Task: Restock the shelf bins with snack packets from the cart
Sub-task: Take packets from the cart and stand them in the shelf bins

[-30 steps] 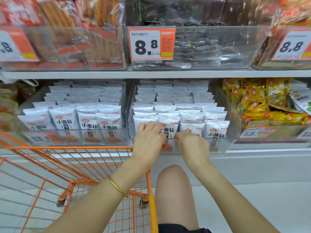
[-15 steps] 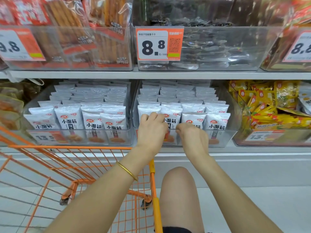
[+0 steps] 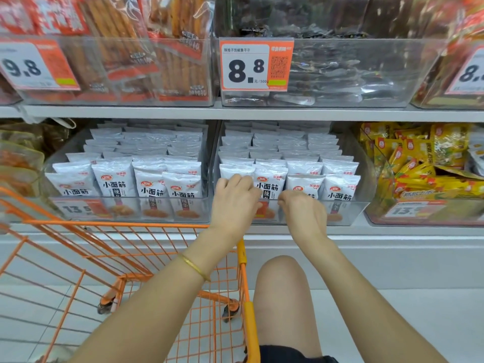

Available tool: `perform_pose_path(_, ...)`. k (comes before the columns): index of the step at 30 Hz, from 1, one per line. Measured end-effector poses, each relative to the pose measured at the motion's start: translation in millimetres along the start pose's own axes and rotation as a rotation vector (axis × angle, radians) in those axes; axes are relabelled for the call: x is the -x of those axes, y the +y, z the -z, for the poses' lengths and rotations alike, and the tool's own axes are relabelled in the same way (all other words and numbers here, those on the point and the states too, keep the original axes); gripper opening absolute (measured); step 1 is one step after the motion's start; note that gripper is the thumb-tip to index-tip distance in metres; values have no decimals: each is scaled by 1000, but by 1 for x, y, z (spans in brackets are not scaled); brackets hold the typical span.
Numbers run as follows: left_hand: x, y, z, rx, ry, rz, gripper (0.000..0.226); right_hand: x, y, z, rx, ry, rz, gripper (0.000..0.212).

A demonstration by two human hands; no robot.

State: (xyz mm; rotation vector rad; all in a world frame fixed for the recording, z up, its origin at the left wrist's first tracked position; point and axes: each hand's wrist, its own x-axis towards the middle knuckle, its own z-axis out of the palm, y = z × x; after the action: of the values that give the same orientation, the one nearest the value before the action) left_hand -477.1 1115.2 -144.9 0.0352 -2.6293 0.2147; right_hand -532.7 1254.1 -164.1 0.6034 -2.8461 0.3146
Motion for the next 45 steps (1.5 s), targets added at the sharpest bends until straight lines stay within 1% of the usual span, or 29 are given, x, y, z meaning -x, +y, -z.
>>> perform_pose_path(2, 14, -19, 6, 17, 93, 105, 17, 0, -5, 5, 19, -9, 8, 8)
perform_pose_path(3, 21, -30, 9, -11, 110, 178, 16, 0, -10, 7, 19, -7, 30, 7)
perform_pose_path(5, 32, -48, 13, -89, 97, 286, 18, 0, -26, 8, 24, -13, 91, 12)
perform_pose_path(6, 35, -54, 14, -124, 69, 304, 19, 0, -35, 8, 39, -25, 120, 13)
perform_pose_path(8, 37, -60, 15, -179, 10, 296, 22, -2, -51, 6, 72, -43, 154, 14)
perform_pose_path(11, 35, -59, 14, -217, -61, 259, 23, -7, -62, 2, 76, -42, 150, 18)
perform_pose_path(14, 31, -57, 17, -204, -174, 231, 13, -9, -62, -3, 47, -24, 130, 17)
perform_pose_path(16, 30, -58, 17, -183, -249, 234, 22, -9, -61, -5, 28, -14, 117, 15)
perform_pose_path(23, 29, -58, 20, -159, -230, 209, 22, -8, -63, -6, 35, -13, 98, 19)
perform_pose_path(26, 30, -55, 15, -129, -263, 212, 21, -9, -61, -5, 32, -9, 97, 19)
perform_pose_path(29, 31, -57, 16, -143, -151, 202, 13, -9, -55, -1, 23, 1, 140, 15)
perform_pose_path(30, 29, -57, 15, -152, -91, 192, 15, -9, -52, 1, 15, 42, 133, 15)
perform_pose_path(33, 13, -50, 18, -133, 127, 128, 16, -21, -45, 12, 36, 274, 46, 17)
perform_pose_path(35, -8, -43, 15, -114, 170, 42, 19, -37, -41, 17, 117, 340, 36, 22)
perform_pose_path(36, -19, -40, 15, -117, 145, 13, 25, -44, -39, 20, 147, 318, 52, 23)
perform_pose_path(37, -29, -37, 17, -122, 90, -2, 31, -50, -37, 24, 159, 286, 64, 22)
perform_pose_path(38, -37, -35, 19, -112, 16, -6, 34, -54, -36, 29, 167, 219, 74, 21)
perform_pose_path(39, -42, -34, 19, -101, -80, -7, 34, -57, -35, 32, 172, 164, 85, 19)
perform_pose_path(41, -49, -36, 17, -110, -184, -9, 33, -59, -33, 33, 201, 110, 87, 19)
perform_pose_path(45, -49, -47, 14, -142, -188, -26, 32, -63, -28, 33, 158, 129, 50, 32)
